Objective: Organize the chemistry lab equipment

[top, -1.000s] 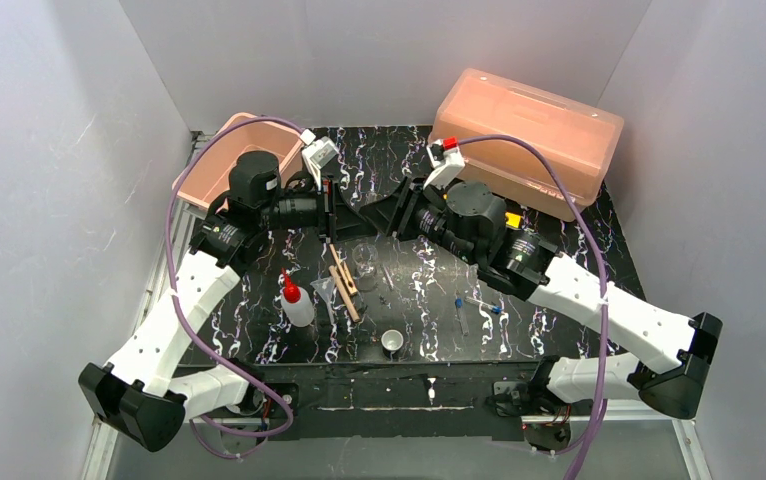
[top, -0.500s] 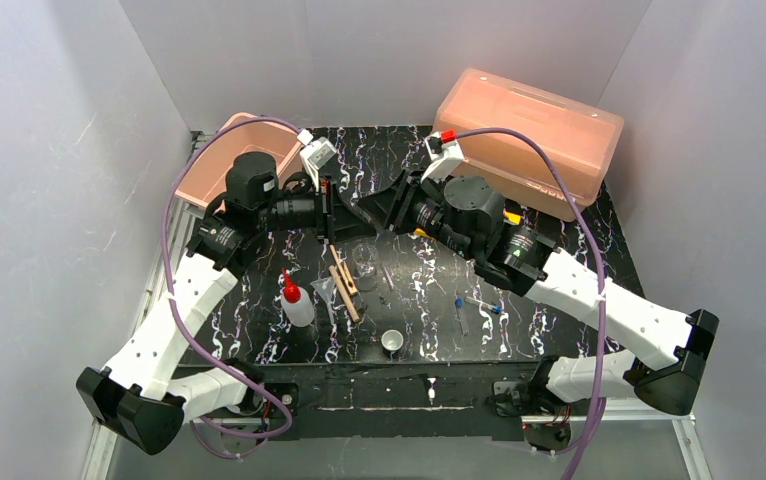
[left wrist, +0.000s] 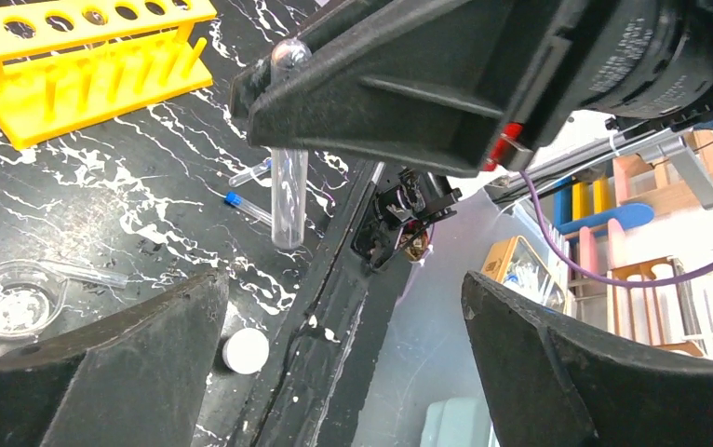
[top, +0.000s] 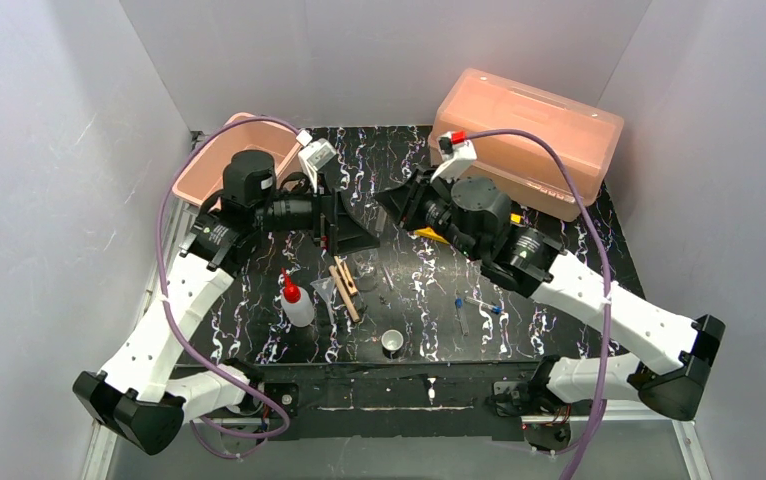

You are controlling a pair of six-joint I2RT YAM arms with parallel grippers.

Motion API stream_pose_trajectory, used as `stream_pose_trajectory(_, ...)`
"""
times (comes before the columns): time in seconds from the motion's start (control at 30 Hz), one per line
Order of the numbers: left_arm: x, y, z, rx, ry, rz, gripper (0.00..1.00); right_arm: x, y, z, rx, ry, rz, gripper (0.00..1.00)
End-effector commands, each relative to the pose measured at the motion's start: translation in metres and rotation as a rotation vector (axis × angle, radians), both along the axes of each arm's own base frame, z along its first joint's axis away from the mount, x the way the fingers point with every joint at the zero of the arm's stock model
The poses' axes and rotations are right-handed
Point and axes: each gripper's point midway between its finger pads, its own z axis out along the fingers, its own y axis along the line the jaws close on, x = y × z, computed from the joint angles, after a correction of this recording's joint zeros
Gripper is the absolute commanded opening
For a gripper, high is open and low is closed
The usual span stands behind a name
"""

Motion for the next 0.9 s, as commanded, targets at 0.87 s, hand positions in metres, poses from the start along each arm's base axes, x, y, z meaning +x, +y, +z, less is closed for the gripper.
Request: stream_pose_trajectory(0.87, 0.046, 0.074, -0.047, 0.248, 0.06, 0.153, 0.98, 0.094, -0.272, -0.155, -0.378, -0.172, -0.872, 0.01)
